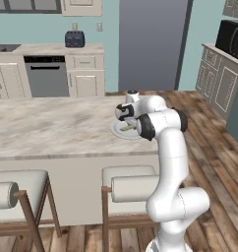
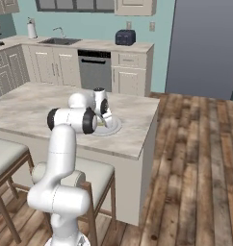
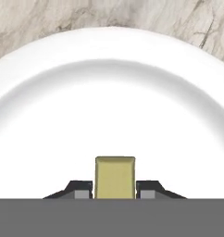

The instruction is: Retrieve the butter from the fridge and place it on a plate on the dining table. Then retrieve the butter knife by the fridge and place it near the plate.

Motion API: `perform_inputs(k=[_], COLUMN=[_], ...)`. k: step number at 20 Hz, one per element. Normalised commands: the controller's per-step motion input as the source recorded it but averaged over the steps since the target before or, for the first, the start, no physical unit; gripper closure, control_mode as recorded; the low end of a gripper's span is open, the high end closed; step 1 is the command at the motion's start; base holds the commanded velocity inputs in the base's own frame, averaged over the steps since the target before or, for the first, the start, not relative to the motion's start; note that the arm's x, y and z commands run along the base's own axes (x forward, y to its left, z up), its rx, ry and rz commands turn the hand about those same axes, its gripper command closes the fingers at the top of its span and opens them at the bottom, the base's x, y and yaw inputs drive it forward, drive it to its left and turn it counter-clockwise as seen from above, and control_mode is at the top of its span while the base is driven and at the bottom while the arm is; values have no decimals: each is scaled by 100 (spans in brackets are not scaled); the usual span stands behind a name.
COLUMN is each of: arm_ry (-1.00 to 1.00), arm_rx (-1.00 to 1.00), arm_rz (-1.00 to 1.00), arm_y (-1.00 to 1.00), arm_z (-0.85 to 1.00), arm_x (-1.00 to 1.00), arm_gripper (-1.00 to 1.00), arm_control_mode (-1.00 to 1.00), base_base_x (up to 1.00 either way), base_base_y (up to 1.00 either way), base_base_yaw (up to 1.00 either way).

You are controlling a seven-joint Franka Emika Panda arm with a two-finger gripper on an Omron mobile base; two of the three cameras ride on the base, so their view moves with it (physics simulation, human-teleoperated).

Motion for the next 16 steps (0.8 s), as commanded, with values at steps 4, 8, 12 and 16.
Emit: perform_inputs(k=[4, 8, 12, 16], arm_ry=[0, 1, 4, 3], arm_rx=[1, 0, -1, -5], arm_rz=[0, 0, -1, 0], arm_y=[0, -4, 0, -2], arm_z=[-3, -4, 7, 56], arm_x=[1, 0, 0, -16], arm_gripper=[-100, -100, -100, -100], arm_control_mode=[-100, -100, -100, -100], base_base_x=[0, 0, 0, 0], base_base_y=[0, 0, 0, 0], base_base_yaw=[0, 0, 0, 0])
